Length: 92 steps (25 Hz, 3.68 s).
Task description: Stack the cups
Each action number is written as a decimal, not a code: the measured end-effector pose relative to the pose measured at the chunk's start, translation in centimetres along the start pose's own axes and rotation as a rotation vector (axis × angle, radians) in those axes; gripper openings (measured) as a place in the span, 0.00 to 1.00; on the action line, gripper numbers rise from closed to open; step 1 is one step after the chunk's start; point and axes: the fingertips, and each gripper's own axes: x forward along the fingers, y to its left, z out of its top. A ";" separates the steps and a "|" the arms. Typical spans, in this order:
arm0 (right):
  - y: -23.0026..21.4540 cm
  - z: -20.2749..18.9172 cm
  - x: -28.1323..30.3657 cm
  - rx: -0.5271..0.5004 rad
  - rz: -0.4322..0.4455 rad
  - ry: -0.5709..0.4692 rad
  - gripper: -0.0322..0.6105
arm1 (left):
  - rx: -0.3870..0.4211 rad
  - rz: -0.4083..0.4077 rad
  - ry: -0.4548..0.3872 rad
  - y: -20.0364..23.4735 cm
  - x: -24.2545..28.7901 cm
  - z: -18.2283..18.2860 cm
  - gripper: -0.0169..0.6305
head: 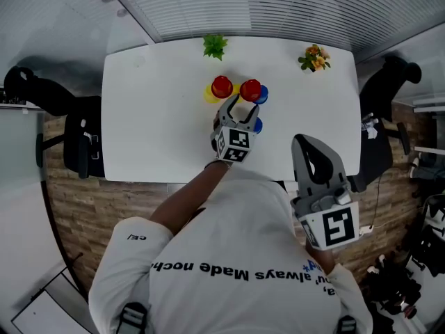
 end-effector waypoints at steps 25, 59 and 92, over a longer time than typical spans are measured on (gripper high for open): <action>1.7 -1.4 -2.0 0.030 0.004 0.015 0.06 | 0.063 -0.290 -0.030 -5.8 -3.1 -2.3 0.47; 0.5 -1.4 -2.9 0.018 -0.045 0.030 0.06 | 0.129 -0.332 0.074 -7.7 -0.1 -8.6 0.43; 3.1 -0.6 -1.5 -0.012 0.031 -0.003 0.06 | 0.056 -0.278 -0.042 -4.3 -6.2 1.5 0.43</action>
